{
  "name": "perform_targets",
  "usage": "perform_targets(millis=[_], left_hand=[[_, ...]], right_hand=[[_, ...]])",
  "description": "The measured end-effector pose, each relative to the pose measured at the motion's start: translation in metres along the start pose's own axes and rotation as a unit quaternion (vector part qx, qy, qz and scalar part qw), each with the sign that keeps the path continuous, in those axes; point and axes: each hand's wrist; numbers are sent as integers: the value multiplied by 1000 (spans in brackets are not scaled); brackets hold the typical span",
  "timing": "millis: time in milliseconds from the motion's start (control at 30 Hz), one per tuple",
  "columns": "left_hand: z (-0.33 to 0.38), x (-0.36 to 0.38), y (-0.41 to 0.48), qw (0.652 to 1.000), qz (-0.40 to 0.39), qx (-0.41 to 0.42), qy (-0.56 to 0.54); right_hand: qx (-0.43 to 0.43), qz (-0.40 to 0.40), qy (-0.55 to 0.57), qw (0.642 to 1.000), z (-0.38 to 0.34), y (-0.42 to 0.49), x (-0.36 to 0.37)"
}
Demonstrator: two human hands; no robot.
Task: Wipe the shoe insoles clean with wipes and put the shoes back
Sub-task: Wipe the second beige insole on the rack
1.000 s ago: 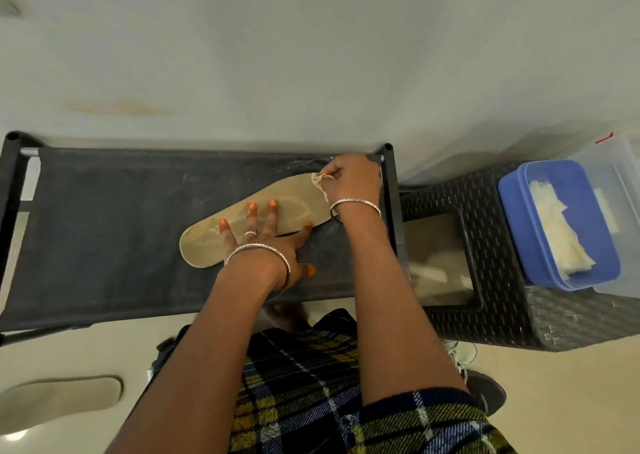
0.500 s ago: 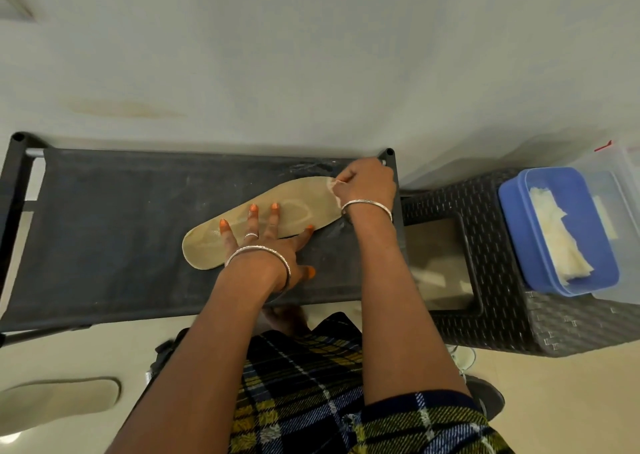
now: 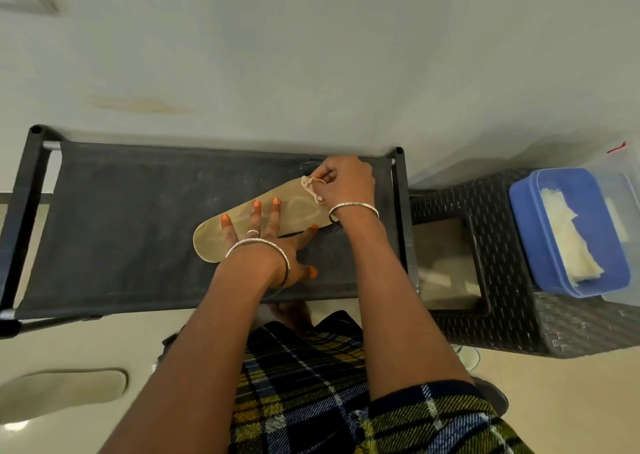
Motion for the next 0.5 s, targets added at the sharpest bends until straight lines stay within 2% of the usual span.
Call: perform_targets(millis=[133, 200, 267, 367, 433, 500], left_hand=[[-2, -1, 1, 1000, -12, -12, -1], [-3, -1, 1, 1000, -12, -14, -2], [-3, -1, 0, 1000, -13, -14, 0], [-3, -1, 0, 1000, -16, -11, 1], [-2, -2, 0, 1000, -15, -13, 3], [-2, -2, 0, 1000, -16, -13, 3]], right_hand=[[119, -139, -113, 977, -1, 4, -6], [144, -168, -127, 967, -1, 4, -5], [124, -122, -114, 978, 0, 5, -4], [48, -27, -51, 997, -1, 1, -5], [38, -18, -35, 999, -1, 0, -8], [80, -60, -72, 992, -1, 2, -9]])
Point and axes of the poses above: each hand's wrist, its own y-axis towards the middle knuckle, its own x-axis out of the palm, z = x × y, and after that the axes turned 15 degrees about -z, right-handed
